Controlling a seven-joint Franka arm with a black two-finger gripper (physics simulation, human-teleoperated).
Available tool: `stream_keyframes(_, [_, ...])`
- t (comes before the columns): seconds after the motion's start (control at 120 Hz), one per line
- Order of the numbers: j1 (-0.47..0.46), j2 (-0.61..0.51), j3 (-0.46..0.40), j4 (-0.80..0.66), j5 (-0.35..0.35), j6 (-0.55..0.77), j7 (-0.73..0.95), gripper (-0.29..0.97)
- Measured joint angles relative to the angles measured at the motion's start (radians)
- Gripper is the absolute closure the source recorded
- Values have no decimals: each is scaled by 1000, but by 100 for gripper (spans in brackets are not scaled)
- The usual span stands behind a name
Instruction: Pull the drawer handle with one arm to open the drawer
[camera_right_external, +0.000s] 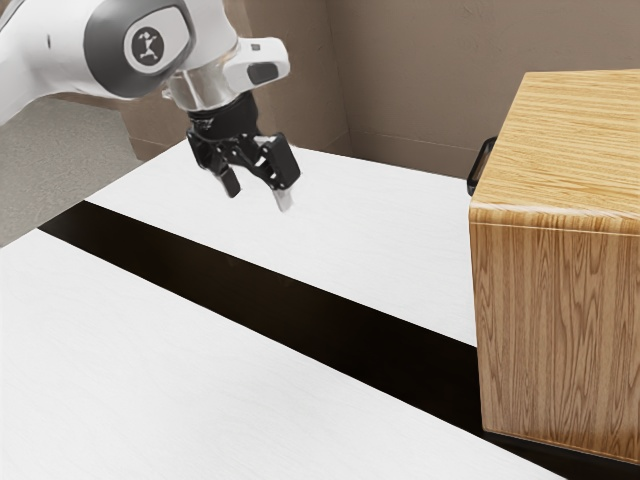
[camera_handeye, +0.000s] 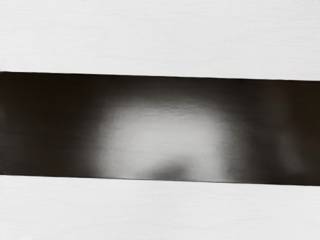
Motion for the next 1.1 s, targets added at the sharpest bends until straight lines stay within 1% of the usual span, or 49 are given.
stream_keyframes(0.167, [2,1,26,16,-17,-14,12,0])
stream_keyframes(0.2, [0,-28,38,53,-28,-23,14,0])
stream_keyframes(0.233, [13,-88,34,100,-39,-31,16,0])
stream_keyframes(0.275, [38,-154,20,129,-85,-39,18,0])
stream_keyframes(0.317, [66,-181,1,128,-143,-46,20,0])
stream_keyframes(0.35, [99,-190,-46,118,-175,-50,21,0])
stream_keyframes(0.375, [104,-187,-84,114,-193,-52,22,0])
stream_keyframes(0.442, [41,-167,-156,109,-230,-41,22,0])
stream_keyframes(0.517, [-53,-153,-206,108,-256,-13,22,0])
stream_keyframes(0.633, [-186,-154,-221,108,-293,32,23,0])
stream_keyframes(0.708, [-214,-156,-217,108,-300,50,23,0])
stream_keyframes(0.8, [-178,-158,-194,108,-302,62,23,0])
stream_keyframes(0.983, [58,-156,-184,111,-284,78,21,0])
stream_keyframes(1.033, [102,-151,-185,110,-284,90,19,0])
stream_keyframes(1.1, [139,-136,-187,109,-289,114,17,0])
